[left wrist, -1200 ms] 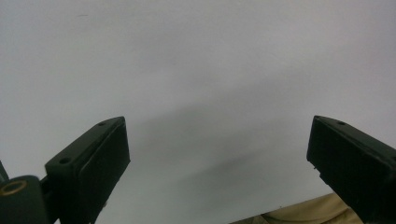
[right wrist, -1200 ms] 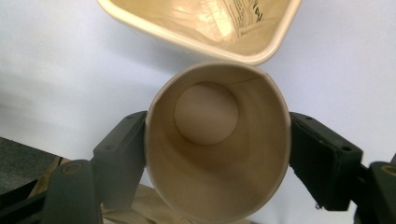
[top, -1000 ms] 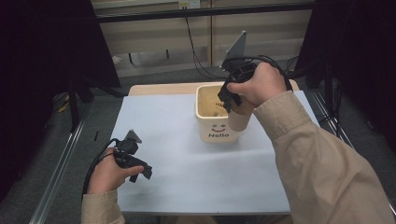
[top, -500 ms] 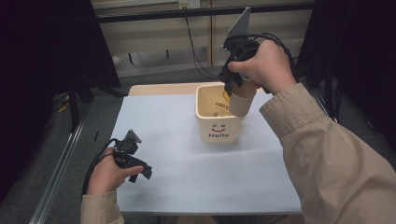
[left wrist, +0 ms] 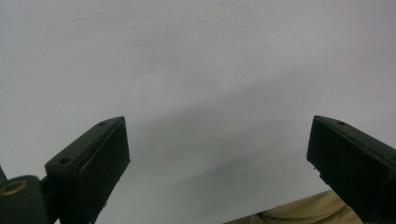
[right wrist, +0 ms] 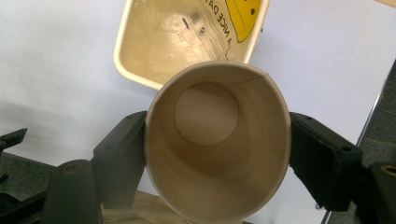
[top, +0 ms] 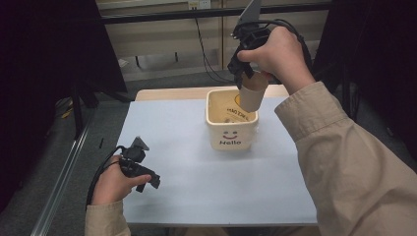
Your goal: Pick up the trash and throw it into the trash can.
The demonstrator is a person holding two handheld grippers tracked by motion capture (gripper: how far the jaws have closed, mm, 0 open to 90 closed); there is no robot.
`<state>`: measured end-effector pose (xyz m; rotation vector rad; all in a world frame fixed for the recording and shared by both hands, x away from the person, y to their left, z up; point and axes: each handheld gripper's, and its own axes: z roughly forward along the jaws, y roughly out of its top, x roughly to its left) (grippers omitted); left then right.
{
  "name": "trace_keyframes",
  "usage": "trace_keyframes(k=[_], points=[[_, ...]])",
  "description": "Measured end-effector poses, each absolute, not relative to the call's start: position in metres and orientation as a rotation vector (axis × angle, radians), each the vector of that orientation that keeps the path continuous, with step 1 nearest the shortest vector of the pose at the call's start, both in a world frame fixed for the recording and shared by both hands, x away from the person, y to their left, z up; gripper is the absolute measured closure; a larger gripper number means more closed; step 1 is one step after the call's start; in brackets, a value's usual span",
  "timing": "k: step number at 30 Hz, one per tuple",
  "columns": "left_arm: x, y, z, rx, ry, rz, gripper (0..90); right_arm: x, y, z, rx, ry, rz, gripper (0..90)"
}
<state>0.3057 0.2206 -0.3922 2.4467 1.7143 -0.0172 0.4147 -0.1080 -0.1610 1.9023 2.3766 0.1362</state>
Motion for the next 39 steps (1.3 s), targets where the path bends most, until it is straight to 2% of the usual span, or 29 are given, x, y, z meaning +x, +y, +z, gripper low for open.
trace_keyframes(k=[15,30,39], points=[[0.306,0.221,-0.392,2.459,1.705,-0.017,5.7,0.437,-0.109,-0.170,1.927,2.343,0.111,24.6],[0.306,0.223,-0.390,2.443,1.692,-0.011,5.7,0.470,-0.085,-0.183,1.913,2.343,0.121,24.4],[0.306,0.226,-0.389,2.444,1.687,-0.012,5.7,0.476,-0.083,-0.191,1.894,2.330,0.109,24.0]])
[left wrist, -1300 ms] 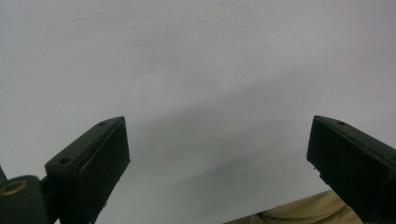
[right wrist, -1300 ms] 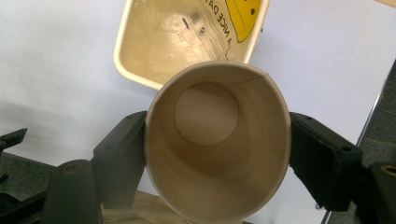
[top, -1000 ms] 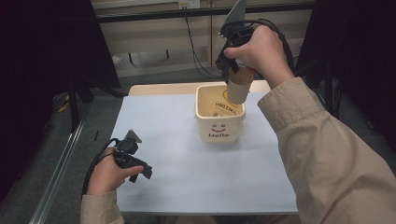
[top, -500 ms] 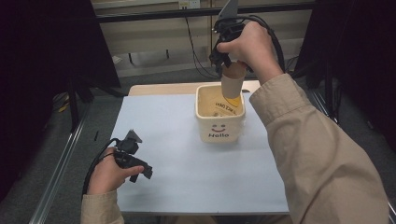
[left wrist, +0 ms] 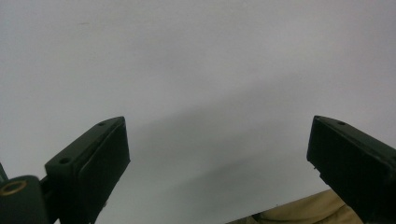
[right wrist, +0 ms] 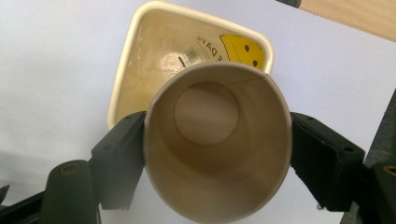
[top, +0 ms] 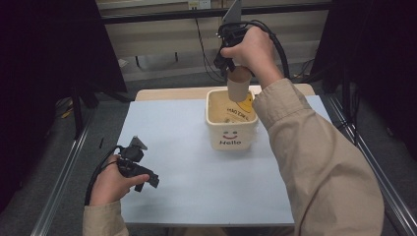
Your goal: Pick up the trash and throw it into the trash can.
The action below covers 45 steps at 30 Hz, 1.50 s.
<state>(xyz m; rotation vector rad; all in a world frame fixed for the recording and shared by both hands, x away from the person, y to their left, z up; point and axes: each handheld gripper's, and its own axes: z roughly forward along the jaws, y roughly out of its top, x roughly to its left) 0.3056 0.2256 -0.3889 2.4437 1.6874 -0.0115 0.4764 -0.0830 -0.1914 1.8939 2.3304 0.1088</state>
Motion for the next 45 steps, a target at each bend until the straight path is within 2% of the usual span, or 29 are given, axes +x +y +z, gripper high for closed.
trace_keyframes(k=[21,33,37,45], points=[[0.304,0.225,-0.387,2.443,1.682,-0.001,5.7,0.478,-0.086,-0.234,1.910,2.358,0.039,22.6],[0.304,0.225,-0.387,2.442,1.686,0.001,5.7,0.477,-0.085,-0.236,1.897,2.363,0.052,19.7],[0.304,0.224,-0.387,2.430,1.696,-0.002,5.6,0.478,-0.086,-0.235,1.913,2.371,0.072,12.8],[0.304,0.227,-0.386,2.447,1.676,0.008,5.7,0.476,-0.090,-0.229,1.918,2.391,0.073,11.9]])
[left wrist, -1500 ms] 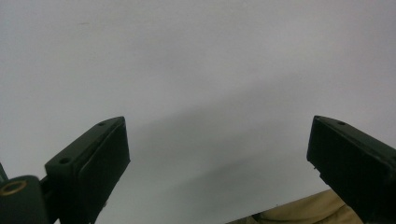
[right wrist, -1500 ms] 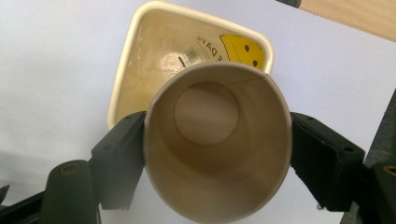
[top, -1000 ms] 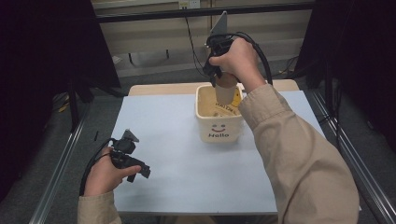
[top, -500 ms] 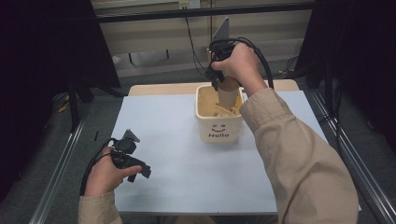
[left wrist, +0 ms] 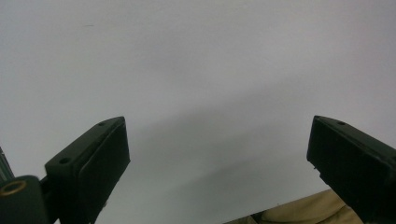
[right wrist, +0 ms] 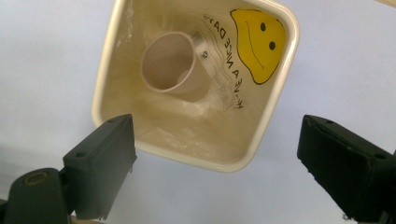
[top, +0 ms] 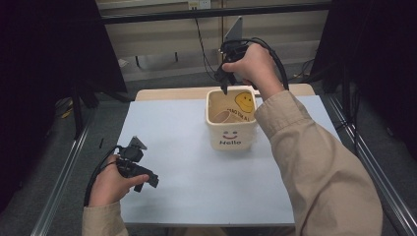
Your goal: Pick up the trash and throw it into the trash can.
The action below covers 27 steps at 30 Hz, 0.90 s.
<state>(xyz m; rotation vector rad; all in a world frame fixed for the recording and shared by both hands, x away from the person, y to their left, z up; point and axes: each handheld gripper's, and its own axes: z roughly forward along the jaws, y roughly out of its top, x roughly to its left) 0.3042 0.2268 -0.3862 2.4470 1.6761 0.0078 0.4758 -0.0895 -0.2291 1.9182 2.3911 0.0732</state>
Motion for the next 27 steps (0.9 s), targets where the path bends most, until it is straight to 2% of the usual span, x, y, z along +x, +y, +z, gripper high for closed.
trace_keyframes(k=[27], points=[[0.305,0.225,-0.388,2.443,1.687,0.012,5.6,0.457,-0.109,-0.153,1.901,2.350,0.145,10.7]])
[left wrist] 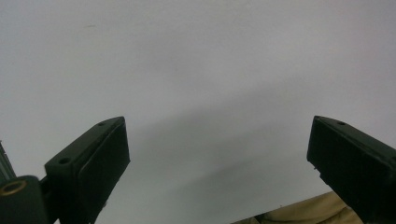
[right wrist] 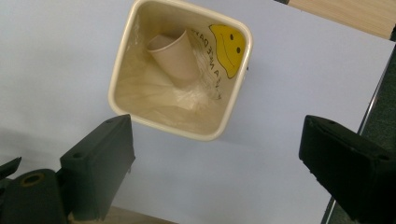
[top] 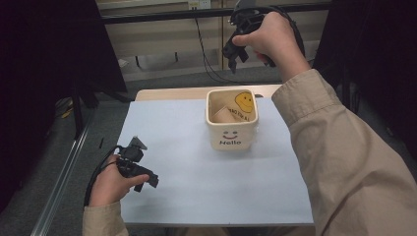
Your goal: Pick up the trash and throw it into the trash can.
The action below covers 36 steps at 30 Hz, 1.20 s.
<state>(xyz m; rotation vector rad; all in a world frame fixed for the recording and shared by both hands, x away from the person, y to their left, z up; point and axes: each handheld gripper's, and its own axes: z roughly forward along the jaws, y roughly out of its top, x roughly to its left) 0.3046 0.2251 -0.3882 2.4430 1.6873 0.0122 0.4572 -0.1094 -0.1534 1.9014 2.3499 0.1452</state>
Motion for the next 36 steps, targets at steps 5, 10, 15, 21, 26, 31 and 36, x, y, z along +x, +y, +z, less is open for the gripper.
trace_keyframes(k=[5,10,15,21,26,31,36], points=[[0.304,0.226,-0.387,2.438,1.691,0.014,5.6,0.457,-0.110,-0.153,1.897,2.345,0.141,10.7],[0.304,0.226,-0.387,2.454,1.678,0.018,5.6,0.454,-0.113,-0.155,1.875,2.352,0.137,10.4],[0.302,0.225,-0.388,2.441,1.689,0.012,5.6,0.445,-0.119,-0.159,1.853,2.368,0.134,9.9],[0.303,0.225,-0.387,2.449,1.683,0.022,5.6,0.424,-0.136,-0.173,1.810,2.393,0.113,9.6],[0.304,0.223,-0.387,2.458,1.673,0.037,5.6,0.412,-0.147,-0.183,1.795,2.405,0.110,9.4],[0.304,0.221,-0.387,2.457,1.676,0.029,5.6,0.397,-0.160,-0.201,1.776,2.427,0.114,8.8],[0.305,0.220,-0.386,2.460,1.670,0.040,5.6,0.386,-0.168,-0.218,1.749,2.458,0.103,8.8]])
